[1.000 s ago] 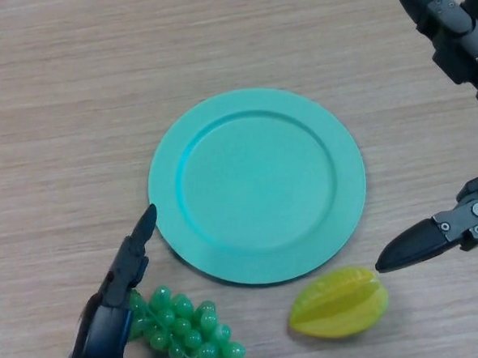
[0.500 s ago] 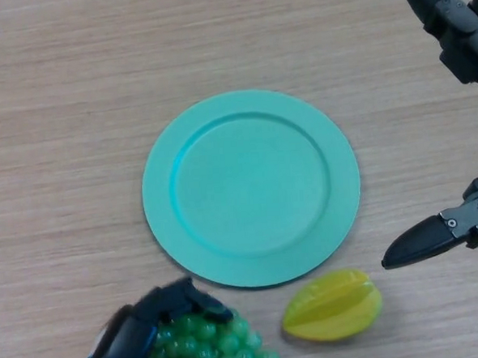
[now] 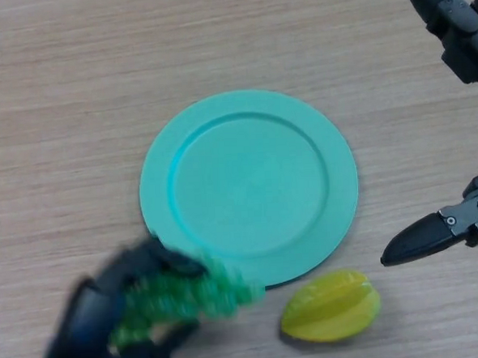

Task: Pick up the green grapes and place it on the plate

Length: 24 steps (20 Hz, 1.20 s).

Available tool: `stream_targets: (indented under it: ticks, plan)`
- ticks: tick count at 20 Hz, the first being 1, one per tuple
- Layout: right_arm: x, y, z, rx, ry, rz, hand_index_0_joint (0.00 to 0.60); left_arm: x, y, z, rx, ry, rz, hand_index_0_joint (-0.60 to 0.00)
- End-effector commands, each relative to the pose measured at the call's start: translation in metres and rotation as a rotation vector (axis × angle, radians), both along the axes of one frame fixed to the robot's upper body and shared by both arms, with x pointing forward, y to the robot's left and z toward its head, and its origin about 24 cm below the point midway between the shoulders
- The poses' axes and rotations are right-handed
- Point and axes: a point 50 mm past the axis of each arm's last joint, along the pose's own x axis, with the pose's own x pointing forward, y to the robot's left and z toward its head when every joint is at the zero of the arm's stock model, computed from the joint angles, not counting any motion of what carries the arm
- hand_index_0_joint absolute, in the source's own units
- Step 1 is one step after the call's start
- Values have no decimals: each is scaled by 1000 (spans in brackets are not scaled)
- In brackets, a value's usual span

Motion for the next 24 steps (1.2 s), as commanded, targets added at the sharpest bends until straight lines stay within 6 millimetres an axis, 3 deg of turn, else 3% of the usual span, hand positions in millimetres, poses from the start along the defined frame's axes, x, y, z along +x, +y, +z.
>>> stream_targets:
  ticks: [1,6,9,10,13,14,15,24]
  plan:
    - [-15,-5,25,41,-199,0,0,-1,1,47,-52,-211,16,-600]
    - [-16,-4,24,40,-200,3,0,15,-14,84,107,-313,-4,-600]
    - [-17,-6,25,34,-208,0,0,14,-16,107,-98,-321,-63,-600]
    - [-17,-6,25,33,-208,0,0,14,-16,107,-105,-321,-65,-550]
    - [-17,-6,24,33,-209,-3,0,14,-17,109,-153,-299,-97,-151]
    - [-17,-6,24,31,-211,-5,0,15,-17,109,-157,-286,-105,-51]
    - [-17,-6,24,28,-210,-7,0,15,-17,109,-145,-279,-103,0]
    - [-16,-3,24,2,-206,-5,0,3,-8,129,-143,-316,-110,0]
